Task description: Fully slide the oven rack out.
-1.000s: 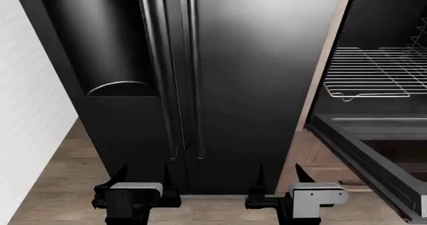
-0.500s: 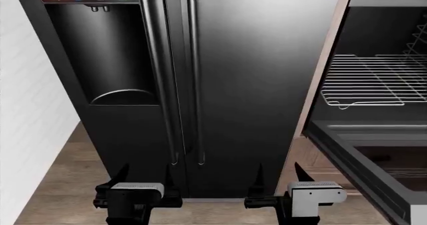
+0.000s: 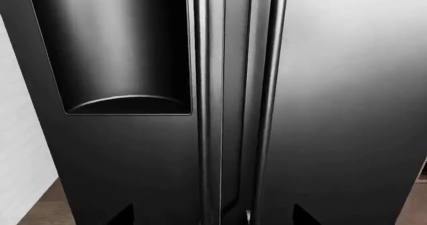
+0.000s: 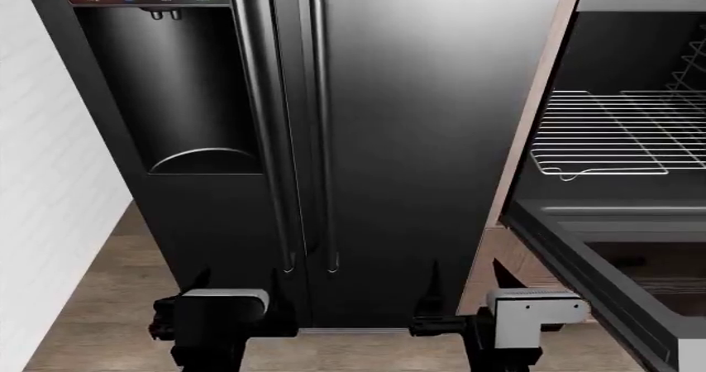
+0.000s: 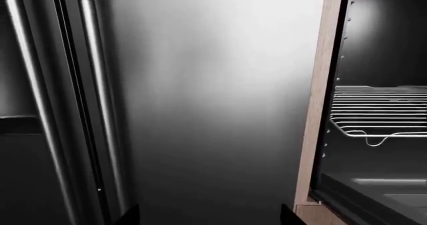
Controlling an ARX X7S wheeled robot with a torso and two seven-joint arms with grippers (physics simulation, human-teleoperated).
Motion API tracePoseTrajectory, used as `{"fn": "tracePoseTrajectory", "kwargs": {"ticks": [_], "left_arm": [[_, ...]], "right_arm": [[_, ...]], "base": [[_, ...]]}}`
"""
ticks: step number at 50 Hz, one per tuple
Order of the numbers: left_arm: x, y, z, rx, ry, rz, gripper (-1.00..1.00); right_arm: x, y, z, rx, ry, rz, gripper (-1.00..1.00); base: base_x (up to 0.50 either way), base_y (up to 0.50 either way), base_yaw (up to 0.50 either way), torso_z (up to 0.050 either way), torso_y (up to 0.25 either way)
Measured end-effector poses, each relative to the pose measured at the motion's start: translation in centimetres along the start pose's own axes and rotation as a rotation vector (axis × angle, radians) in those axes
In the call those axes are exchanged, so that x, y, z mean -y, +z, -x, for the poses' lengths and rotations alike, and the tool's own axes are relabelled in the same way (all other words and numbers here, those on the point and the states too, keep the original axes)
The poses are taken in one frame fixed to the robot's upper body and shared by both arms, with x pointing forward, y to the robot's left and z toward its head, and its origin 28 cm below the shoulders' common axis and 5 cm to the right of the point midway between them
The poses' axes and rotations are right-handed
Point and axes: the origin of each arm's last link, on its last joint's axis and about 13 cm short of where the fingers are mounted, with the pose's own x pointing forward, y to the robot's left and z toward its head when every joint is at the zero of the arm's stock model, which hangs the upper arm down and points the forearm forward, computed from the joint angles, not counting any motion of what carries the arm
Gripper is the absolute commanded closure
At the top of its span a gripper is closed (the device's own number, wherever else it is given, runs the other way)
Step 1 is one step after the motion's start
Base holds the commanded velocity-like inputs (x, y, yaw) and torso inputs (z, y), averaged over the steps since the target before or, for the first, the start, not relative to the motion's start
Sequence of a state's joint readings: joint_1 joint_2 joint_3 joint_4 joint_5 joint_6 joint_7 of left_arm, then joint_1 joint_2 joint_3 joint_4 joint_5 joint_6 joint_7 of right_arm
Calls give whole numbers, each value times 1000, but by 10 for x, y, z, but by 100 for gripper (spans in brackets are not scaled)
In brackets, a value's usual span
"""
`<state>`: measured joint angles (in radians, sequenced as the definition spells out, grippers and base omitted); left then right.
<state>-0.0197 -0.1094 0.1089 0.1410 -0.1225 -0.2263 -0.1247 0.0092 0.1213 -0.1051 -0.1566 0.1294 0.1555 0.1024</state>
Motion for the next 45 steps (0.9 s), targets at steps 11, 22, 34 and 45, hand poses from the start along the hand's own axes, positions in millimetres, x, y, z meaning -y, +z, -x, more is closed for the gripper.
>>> {"fn": "tracePoseTrajectory", "kwargs": {"ticks": [11, 22, 34, 45], "left_arm": [[-8, 74, 1, -49, -4, 27, -100], [-21, 150, 4, -51, 79, 29, -100], [-17, 221, 41, 43, -41, -56, -100], [-33, 260, 73, 68, -51, -101, -100]], "right_arm": [[9, 69, 5, 43, 27, -10, -100], [20, 148, 13, 73, 42, -95, -100], [20, 215, 31, 121, 98, -10, -100], [26, 254, 53, 157, 125, 88, -100]], "base": [[0, 0, 0, 0, 0], [0, 0, 0, 0, 0], [0, 0, 0, 0, 0], [0, -234, 0, 0, 0]]}}
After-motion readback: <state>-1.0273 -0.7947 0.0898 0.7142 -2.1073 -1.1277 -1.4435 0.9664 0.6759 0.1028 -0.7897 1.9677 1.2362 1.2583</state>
